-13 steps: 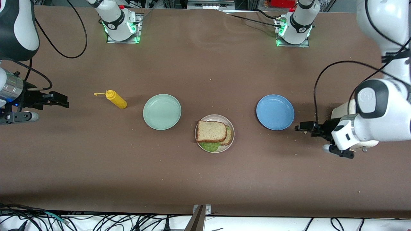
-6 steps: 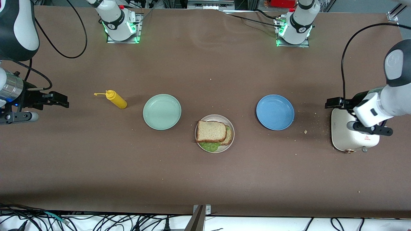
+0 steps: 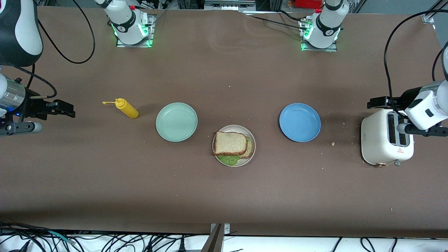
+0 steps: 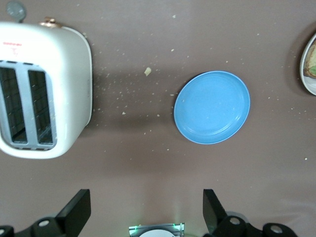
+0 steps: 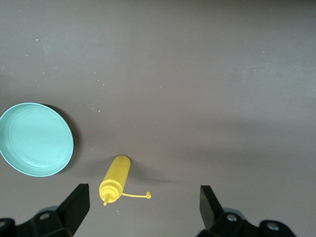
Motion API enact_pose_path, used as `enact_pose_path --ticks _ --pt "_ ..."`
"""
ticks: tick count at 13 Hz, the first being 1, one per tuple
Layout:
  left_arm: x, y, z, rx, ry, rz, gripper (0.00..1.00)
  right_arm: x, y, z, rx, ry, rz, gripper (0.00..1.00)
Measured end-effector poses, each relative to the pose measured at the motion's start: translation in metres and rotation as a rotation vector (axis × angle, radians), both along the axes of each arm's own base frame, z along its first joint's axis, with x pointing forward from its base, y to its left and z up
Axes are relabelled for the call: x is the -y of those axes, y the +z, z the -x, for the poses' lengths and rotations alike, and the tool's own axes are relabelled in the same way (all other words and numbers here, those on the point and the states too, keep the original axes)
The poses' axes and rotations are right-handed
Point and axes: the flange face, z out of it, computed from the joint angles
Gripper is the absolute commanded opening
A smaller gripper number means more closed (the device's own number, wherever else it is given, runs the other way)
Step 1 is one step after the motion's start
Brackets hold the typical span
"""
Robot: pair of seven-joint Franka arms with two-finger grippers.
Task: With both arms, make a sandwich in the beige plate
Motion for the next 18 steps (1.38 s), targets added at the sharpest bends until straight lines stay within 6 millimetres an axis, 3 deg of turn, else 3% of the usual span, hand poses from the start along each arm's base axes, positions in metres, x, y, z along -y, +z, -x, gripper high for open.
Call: enact_pose_path --ticks 3,12,15,18 --pt "-0.013 0.001 0.002 -0.005 0.024 -0.006 1.00 0.000 0.000 0.000 0.000 0.000 0.000 0.99" --pt "-0.019 0.005 0.004 -0.002 0.035 -0.016 1.00 0.009 0.000 0.000 0.000 -0.015 0.004 0.99" --pt "-0.018 0.025 0.014 -0.003 0.016 -0.060 1.00 0.011 0.001 0.000 0.001 -0.020 0.005 0.99" --pt "0.005 0.052 0.021 0.015 0.004 -0.059 1.00 0.012 0.002 0.001 0.003 -0.033 0.006 0.99"
